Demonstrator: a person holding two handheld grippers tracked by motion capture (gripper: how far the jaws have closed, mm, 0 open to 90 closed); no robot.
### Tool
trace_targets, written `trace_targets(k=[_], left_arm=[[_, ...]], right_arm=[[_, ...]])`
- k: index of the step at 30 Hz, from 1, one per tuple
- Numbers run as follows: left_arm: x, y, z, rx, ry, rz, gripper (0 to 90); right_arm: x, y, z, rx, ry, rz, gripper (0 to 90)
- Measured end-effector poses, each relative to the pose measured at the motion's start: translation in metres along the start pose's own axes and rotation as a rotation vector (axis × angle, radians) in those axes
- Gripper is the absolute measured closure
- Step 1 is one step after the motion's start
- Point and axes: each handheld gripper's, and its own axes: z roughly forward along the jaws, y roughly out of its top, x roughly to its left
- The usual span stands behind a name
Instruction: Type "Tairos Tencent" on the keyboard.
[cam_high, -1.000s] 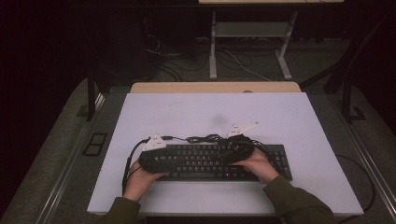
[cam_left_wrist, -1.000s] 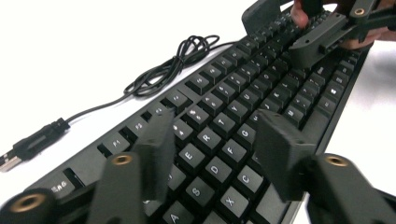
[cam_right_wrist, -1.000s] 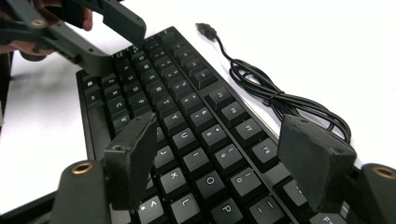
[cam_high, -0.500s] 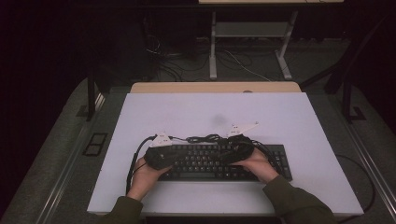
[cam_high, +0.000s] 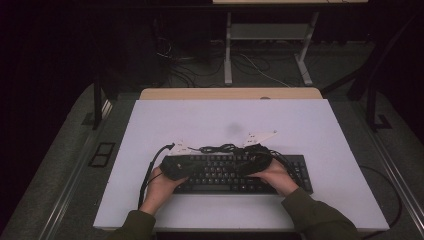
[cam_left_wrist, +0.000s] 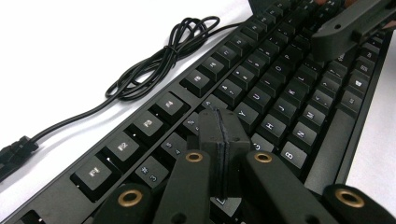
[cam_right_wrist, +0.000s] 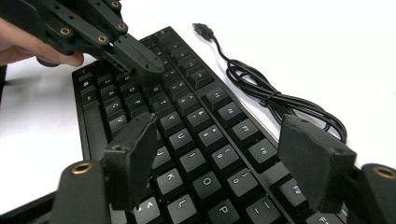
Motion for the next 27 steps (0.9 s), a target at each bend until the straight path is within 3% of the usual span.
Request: trace_targets(k=[8,15,19,22,27], left_arm=[[-0.002,0.000,0.005,0.056,0.026,0.031,88.8],[-0.002,-0.001,0.005,0.047,0.020,0.022,88.8],[0.000,0.000,0.000,0.028,0.020,0.018,88.7],[0.002,0.000,-0.002,-0.003,0.000,-0.011,88.7],[0.002,0.000,-0.006,-0.023,0.003,-0.009,86.4]], right_arm=[[0.001,-0.001,0.003,0.011,0.001,-0.004,28.1],[0.002,-0.002,0.004,0.015,-0.002,-0.013,28.1],[0.002,-0.001,0.003,0.009,-0.004,-0.012,28.1],[0.003,-0.001,0.001,0.003,-0.003,-0.008,28.1],[0.002,0.001,-0.002,-0.016,-0.003,-0.007,28.6]])
